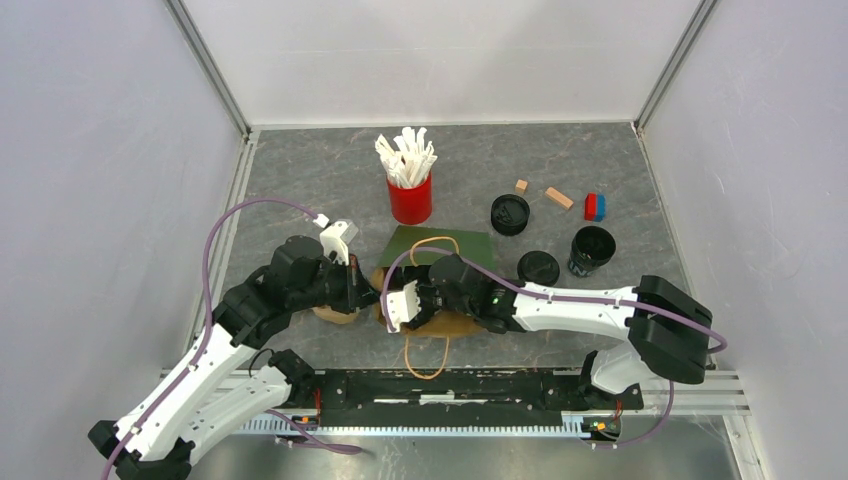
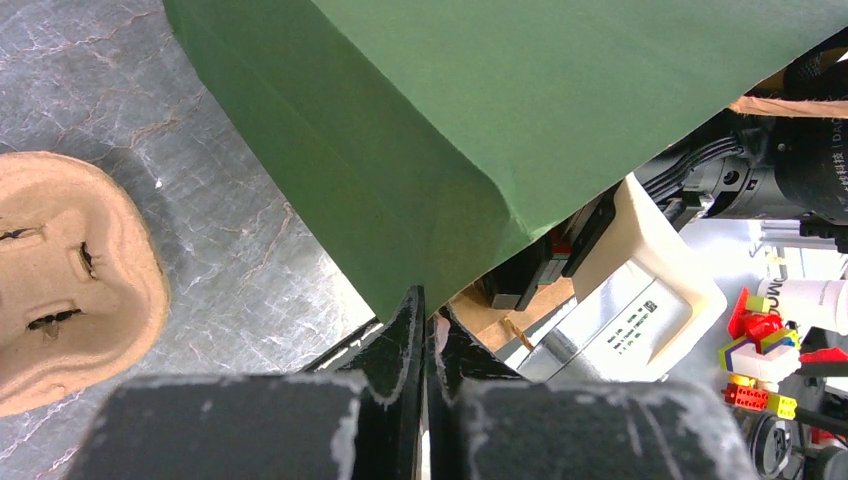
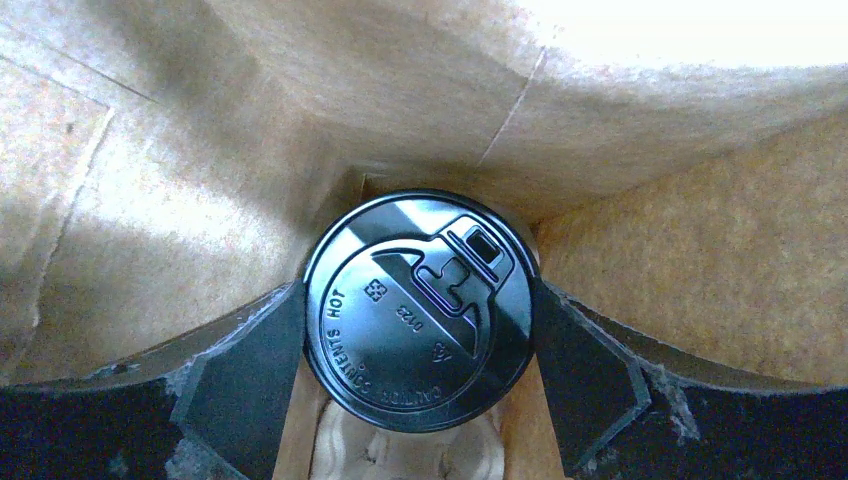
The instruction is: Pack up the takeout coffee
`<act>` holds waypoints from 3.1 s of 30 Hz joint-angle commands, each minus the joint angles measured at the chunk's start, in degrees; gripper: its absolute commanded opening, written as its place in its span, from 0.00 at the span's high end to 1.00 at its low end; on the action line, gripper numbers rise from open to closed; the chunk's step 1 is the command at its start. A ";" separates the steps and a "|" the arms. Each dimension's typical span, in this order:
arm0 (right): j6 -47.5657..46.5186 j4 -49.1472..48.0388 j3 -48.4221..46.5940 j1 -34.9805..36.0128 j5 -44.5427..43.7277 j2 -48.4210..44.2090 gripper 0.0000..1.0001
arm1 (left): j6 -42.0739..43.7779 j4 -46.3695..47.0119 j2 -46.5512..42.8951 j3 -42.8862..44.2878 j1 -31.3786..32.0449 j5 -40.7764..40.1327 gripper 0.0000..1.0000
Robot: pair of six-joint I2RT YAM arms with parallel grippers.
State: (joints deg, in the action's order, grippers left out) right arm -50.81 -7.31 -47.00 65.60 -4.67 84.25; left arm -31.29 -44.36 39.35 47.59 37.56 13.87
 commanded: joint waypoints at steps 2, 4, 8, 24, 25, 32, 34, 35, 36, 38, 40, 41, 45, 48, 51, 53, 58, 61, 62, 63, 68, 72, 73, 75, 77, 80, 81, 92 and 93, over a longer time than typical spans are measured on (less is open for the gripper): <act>1.13 0.30 0.16 -0.56 -1.56 1.82 0.14 | -1.15 2.73 -0.34 0.39 -0.21 1.96 0.98; 1.24 0.11 0.25 -0.59 -1.84 1.83 0.13 | -1.16 2.79 -0.41 0.39 -0.21 1.96 0.98; 1.24 0.13 0.25 -0.61 -2.23 1.73 0.12 | -1.14 2.79 -0.41 0.48 -0.21 1.96 0.98; 1.85 3.50 -2.10 -0.31 0.38 -2.35 0.02 | -1.89 2.36 -0.56 0.80 -0.21 1.17 0.98; 1.85 3.76 -2.27 -0.30 0.48 -2.49 0.02 | -1.89 2.35 -0.54 0.75 -0.21 1.16 0.98; 2.33 5.57 -3.64 -0.04 2.29 -2.92 0.03 | -2.02 2.37 -0.32 0.75 -0.21 1.17 0.98; 2.72 5.48 -4.05 0.04 2.13 -2.90 0.03 | -2.02 2.36 -0.32 0.75 -0.21 1.24 0.98; 2.89 5.27 -4.06 0.05 2.15 -3.01 0.03 | -2.03 2.39 -0.30 0.75 -0.21 1.25 0.98; 2.99 4.90 -4.04 0.04 1.91 -3.03 0.03 | -2.04 2.39 -0.41 0.75 -0.21 1.29 0.98; 3.33 4.36 -4.15 -0.02 1.48 -3.06 0.03 | -2.07 2.43 -0.38 0.66 -0.21 1.32 0.98; 3.77 3.58 -4.17 0.05 1.06 -3.16 0.03 | -2.03 2.55 -0.39 0.66 -0.21 1.35 0.98; 3.91 3.13 -4.15 0.10 0.73 -3.28 0.03 | -2.07 2.53 -0.39 0.66 -0.21 1.43 0.98; 4.56 2.54 -4.21 0.08 0.17 -3.38 0.03 | -2.11 2.52 -0.42 0.57 -0.21 1.47 0.98; 4.84 2.30 -4.06 0.05 0.14 -3.71 0.03 | -2.12 2.52 -0.45 0.59 -0.21 1.42 0.98; 5.09 2.46 -3.81 0.05 0.35 -4.12 0.03 | -2.13 2.52 -0.40 0.64 -0.21 1.39 0.98; 5.10 2.40 -3.46 0.06 0.52 -4.56 0.03 | -2.12 2.52 -0.36 0.61 -0.21 1.41 0.98; 5.10 3.00 -2.83 0.05 0.84 -5.48 0.05 | -2.15 2.52 -0.35 0.58 -0.21 1.42 0.98; 5.10 3.28 -2.59 0.05 1.04 -5.72 0.07 | -2.02 2.55 -0.28 0.66 -0.16 1.42 0.98; 5.13 3.10 -2.44 0.07 1.10 -5.78 0.07 | -2.03 2.52 -0.31 0.66 -0.21 1.42 0.98; 5.10 3.28 -2.47 0.02 1.08 -5.83 0.09 | -2.10 2.54 -0.30 0.58 -0.21 1.46 0.98; 5.10 3.55 -2.40 0.05 2.38 -6.23 0.18 | -2.10 2.61 -0.23 0.57 -0.21 1.52 0.98; 5.28 4.04 -2.13 0.03 3.46 -6.44 0.31 | -2.06 2.62 -0.20 0.57 -0.21 1.57 0.98; 5.36 4.26 -2.05 0.03 3.89 -6.43 0.33 | -2.07 2.67 -0.16 0.57 -0.21 1.58 0.98; 5.62 4.41 -1.89 0.05 4.53 -6.63 0.37 | -2.03 2.70 -0.22 0.57 -0.19 1.60 0.98; 5.88 4.50 -1.86 0.09 4.50 -6.64 0.45 | -2.03 2.70 -0.19 0.57 -0.21 1.60 0.98; 5.94 4.50 -1.84 0.06 4.49 -6.30 0.57 | -2.02 2.81 -0.12 0.67 -0.20 1.60 0.98; 5.98 4.50 -1.86 0.07 4.49 -6.21 0.58 | -2.12 2.81 -0.13 0.66 -0.15 1.65 0.98; 6.07 2.28 -1.60 0.05 5.84 -3.28 0.77 | -2.07 2.87 -0.07 0.75 -0.21 1.87 0.98; 6.07 1.93 -1.62 0.06 5.38 -2.92 0.78 | -2.02 2.87 -0.02 0.75 -0.21 1.86 0.98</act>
State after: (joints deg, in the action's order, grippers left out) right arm -45.23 -2.48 -48.64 65.52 0.64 79.90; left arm -31.31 -43.97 39.38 47.59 37.56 14.11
